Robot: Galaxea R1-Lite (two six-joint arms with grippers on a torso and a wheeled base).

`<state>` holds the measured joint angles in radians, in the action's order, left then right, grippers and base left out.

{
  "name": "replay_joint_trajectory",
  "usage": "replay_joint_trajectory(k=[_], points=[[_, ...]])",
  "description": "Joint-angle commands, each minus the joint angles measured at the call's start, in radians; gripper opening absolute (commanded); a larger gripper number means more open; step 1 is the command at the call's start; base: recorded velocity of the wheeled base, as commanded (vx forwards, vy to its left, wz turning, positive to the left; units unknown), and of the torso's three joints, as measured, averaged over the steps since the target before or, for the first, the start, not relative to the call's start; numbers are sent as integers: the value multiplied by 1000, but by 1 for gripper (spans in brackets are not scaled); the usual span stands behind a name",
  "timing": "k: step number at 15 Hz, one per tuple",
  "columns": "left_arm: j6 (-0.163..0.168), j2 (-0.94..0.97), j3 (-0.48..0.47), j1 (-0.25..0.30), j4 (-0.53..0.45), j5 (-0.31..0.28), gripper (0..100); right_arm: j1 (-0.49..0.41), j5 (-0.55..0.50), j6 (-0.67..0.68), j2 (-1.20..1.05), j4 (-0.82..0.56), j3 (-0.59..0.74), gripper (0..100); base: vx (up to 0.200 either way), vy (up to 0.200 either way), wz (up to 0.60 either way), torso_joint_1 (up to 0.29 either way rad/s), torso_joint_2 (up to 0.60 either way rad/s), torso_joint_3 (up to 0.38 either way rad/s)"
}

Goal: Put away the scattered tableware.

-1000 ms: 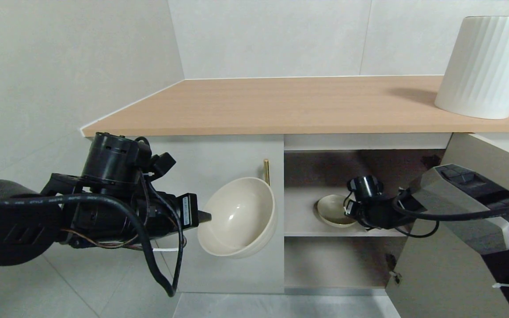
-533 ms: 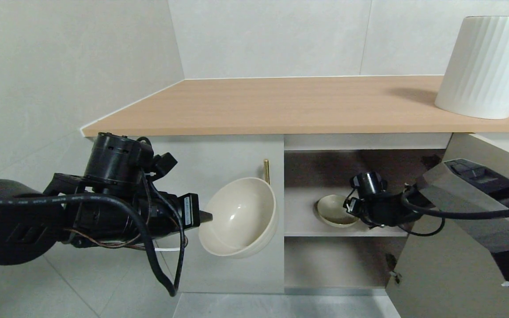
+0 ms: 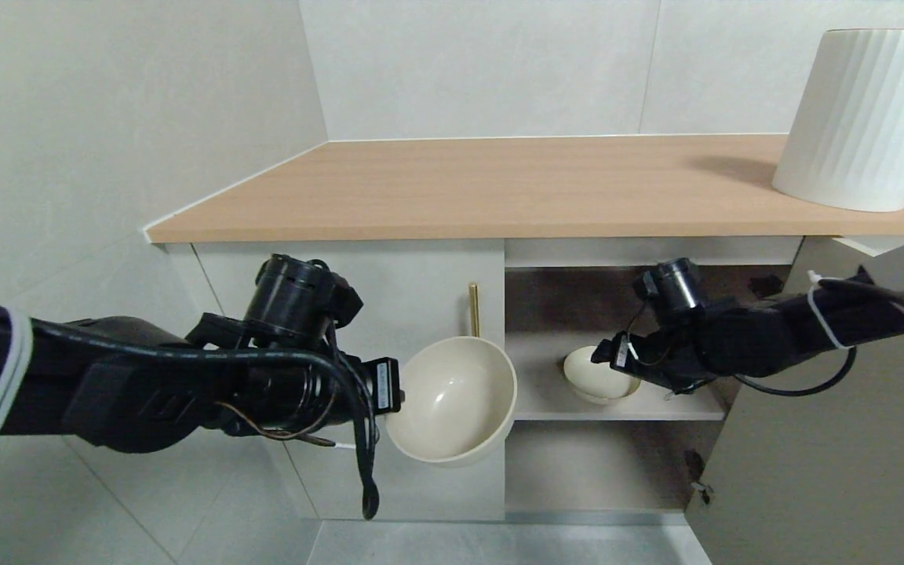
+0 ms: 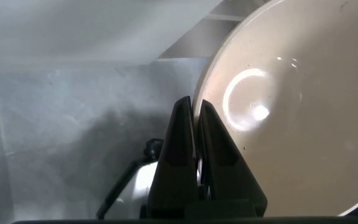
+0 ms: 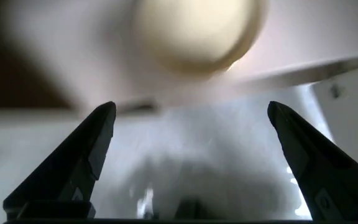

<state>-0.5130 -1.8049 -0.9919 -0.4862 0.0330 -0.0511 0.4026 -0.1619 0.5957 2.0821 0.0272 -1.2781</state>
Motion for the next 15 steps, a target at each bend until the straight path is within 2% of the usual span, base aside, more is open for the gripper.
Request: replay_joint_trajectory(k=[1,4,5,6,8,15], points=[[-1,-111,-25,-49,-1,53,0,101,79,-54,-254,-44,111,100,0,0,0,0,0,0],[-4,-172,-33,-100,4,97,0,219,93,-80,-315,-79,166,100,0,0,0,0,0,0],[-4,-172,-33,-100,4,97,0,219,93,-80,-315,-79,166,100,0,0,0,0,0,0],[-4,-197,-33,-132,2,129,0,280,91,-91,-318,-105,183,100,0,0,0,0,0,0],[-6,-197,-30,-153,2,166,0,317,87,-111,-301,-109,206,100,0,0,0,0,0,0],[-7,-189,-22,-167,-1,168,0,371,-42,-131,-152,-99,212,100,0,0,0,0,0,0]])
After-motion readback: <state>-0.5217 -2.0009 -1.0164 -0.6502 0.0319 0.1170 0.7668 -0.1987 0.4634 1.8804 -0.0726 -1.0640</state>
